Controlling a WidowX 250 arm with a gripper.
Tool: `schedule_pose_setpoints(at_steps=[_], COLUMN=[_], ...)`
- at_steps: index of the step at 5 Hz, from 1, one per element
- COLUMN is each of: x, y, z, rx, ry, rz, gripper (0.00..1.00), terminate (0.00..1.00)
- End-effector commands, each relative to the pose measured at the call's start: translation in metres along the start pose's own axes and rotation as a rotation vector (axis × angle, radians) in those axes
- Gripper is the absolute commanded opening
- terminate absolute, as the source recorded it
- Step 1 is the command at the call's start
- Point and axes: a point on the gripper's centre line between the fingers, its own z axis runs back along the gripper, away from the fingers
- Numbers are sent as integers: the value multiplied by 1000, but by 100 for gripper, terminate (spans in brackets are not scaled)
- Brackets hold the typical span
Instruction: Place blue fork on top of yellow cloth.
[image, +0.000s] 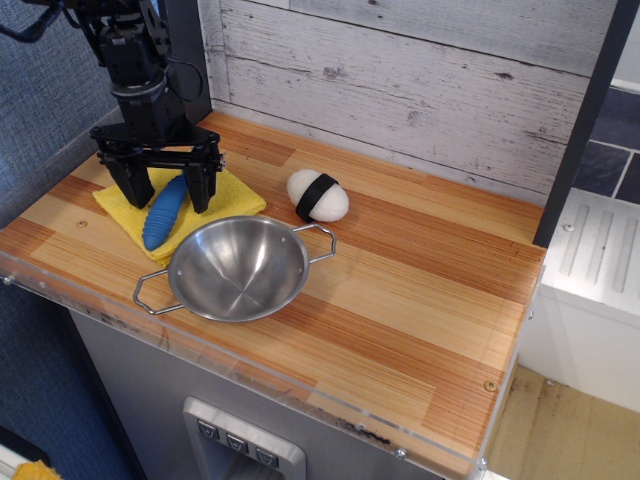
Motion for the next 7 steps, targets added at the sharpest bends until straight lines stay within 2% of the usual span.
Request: schedule_pose_setpoints(at_steps=[1,2,3,6,7], x=[8,4,-8,-8,-8], y=[1,-6,-21,-21,-21], z=[62,100,117,117,117], rx=[14,15,-17,-17,-17], ry=[-146,-247,-294,-294,-294], rz=[-34,-50,-69,-69,-69], gripper=[100,100,100,100,100], terminate=[0,0,0,0,100])
